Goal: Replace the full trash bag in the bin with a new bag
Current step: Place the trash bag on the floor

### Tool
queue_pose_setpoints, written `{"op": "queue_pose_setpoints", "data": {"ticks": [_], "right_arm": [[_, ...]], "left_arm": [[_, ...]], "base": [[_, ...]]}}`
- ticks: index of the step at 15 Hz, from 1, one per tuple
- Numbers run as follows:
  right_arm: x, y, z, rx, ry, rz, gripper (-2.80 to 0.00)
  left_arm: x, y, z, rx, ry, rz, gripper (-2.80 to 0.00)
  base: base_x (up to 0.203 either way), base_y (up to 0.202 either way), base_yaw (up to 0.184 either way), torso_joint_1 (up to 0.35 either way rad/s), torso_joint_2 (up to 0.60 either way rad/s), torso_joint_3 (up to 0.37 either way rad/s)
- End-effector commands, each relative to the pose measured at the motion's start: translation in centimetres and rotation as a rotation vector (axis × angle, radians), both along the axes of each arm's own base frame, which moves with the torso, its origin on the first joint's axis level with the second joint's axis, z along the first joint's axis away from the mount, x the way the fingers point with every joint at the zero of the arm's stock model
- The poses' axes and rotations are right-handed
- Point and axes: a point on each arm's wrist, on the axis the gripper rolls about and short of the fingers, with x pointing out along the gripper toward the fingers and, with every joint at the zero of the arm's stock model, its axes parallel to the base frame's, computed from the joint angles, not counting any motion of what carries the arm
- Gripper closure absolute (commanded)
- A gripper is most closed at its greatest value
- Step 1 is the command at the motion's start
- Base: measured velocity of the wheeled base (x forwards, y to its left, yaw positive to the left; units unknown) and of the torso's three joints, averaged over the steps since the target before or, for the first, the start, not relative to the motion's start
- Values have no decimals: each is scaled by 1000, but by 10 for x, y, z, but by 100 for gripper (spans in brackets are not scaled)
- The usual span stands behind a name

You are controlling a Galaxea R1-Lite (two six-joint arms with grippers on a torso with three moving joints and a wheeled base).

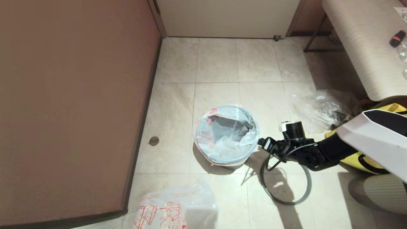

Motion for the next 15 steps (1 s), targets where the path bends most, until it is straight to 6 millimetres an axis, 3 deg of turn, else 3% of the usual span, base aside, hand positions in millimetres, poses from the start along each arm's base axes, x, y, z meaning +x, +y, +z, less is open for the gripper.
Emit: {"op": "queue_pose_setpoints", "data": {"ticks": [1, 6, 9, 12, 15], "right_arm": [[17, -19, 4, 6, -9, -52, -280], [24, -46, -3, 7, 20, -115, -280], [8, -46, -3, 10, 99, -126, -280], [-9, -42, -15, 36, 175, -136, -280], [-11, -29, -16, 61, 173, -108, -280]], "left_arm": [[0, 0, 0, 0, 2, 0, 0], [0, 0, 0, 0, 2, -1, 0], [0, 0, 0, 0, 2, 0, 0], [0, 0, 0, 0, 2, -1, 0], [0, 0, 0, 0, 2, 0, 0]], "base": [[0, 0, 0, 0, 0, 0], [0, 0, 0, 0, 0, 0], [0, 0, 0, 0, 0, 0], [0, 0, 0, 0, 0, 0], [0, 0, 0, 0, 0, 0]]}}
